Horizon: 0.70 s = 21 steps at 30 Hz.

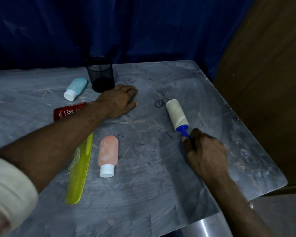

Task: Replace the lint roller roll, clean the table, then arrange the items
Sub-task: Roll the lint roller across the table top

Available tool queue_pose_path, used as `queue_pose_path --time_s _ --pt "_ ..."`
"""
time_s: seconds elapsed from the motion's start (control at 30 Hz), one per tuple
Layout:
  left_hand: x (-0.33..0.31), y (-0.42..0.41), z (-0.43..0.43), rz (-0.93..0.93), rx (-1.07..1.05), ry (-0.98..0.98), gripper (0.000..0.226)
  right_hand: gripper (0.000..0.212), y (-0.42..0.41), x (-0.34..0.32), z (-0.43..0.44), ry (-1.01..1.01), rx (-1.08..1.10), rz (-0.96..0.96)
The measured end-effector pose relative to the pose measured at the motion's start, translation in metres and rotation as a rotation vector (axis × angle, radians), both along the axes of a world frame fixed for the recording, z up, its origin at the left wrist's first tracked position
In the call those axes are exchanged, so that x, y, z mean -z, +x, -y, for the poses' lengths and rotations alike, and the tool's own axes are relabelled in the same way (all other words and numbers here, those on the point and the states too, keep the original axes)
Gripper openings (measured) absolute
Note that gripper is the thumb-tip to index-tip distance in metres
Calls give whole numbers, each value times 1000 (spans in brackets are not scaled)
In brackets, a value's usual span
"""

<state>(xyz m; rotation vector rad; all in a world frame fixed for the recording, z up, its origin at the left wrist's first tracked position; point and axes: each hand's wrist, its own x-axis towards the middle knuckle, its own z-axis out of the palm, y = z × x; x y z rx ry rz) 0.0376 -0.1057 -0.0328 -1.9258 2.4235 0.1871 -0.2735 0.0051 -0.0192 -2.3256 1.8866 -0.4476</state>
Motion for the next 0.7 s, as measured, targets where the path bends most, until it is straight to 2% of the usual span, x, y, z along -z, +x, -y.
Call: queue_pose_path --time_s 0.4,0.7 --pt "4 2 2 -3 11 -41 70 21 44 8 -13 -48 -71 -4" --pt "2 1 6 19 8 -25 70 23 48 7 -14 -49 -60 36"
